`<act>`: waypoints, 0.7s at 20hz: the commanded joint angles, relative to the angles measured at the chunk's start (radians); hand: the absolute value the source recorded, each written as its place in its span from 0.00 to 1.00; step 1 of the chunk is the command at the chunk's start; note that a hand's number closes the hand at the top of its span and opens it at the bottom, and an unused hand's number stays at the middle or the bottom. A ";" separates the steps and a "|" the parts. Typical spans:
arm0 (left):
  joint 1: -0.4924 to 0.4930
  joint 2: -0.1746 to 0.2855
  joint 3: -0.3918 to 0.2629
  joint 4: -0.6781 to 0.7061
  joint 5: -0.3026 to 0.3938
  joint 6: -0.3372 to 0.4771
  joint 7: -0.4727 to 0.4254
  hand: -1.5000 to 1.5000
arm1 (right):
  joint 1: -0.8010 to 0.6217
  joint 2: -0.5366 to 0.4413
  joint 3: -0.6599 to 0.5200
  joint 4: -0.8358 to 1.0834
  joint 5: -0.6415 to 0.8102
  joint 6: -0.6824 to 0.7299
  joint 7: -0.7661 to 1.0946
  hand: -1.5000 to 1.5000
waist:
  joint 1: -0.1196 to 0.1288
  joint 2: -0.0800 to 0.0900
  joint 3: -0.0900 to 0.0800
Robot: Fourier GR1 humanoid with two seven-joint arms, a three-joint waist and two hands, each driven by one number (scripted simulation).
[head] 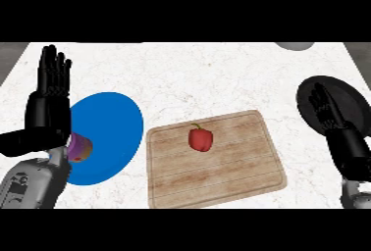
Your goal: Pick the bell pepper from the cutting board and place it in the pan
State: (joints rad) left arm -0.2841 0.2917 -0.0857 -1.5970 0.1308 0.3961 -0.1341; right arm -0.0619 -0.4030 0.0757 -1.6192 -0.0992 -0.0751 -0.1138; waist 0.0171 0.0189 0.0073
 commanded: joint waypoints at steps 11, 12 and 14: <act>0.072 0.060 -0.017 0.159 0.056 -0.151 0.149 0.50 | -0.203 0.028 0.294 0.093 0.399 -0.055 -0.084 0.00 | -0.018 -0.019 -0.008; 0.089 0.064 -0.009 0.135 0.071 -0.165 0.140 0.50 | -0.224 0.027 0.285 0.069 0.434 -0.094 -0.055 0.00 | -0.014 -0.022 -0.008; 0.065 0.080 0.002 0.103 0.069 -0.151 0.209 0.50 | -0.180 -0.058 0.292 -0.041 0.475 -0.066 -0.044 0.00 | -0.027 -0.027 -0.008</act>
State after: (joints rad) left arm -0.2286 0.3503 -0.1020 -1.4766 0.1863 0.2569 0.0291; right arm -0.2628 -0.3974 0.3574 -1.5682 0.2593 -0.0895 -0.1363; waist 0.0077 0.0000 -0.0003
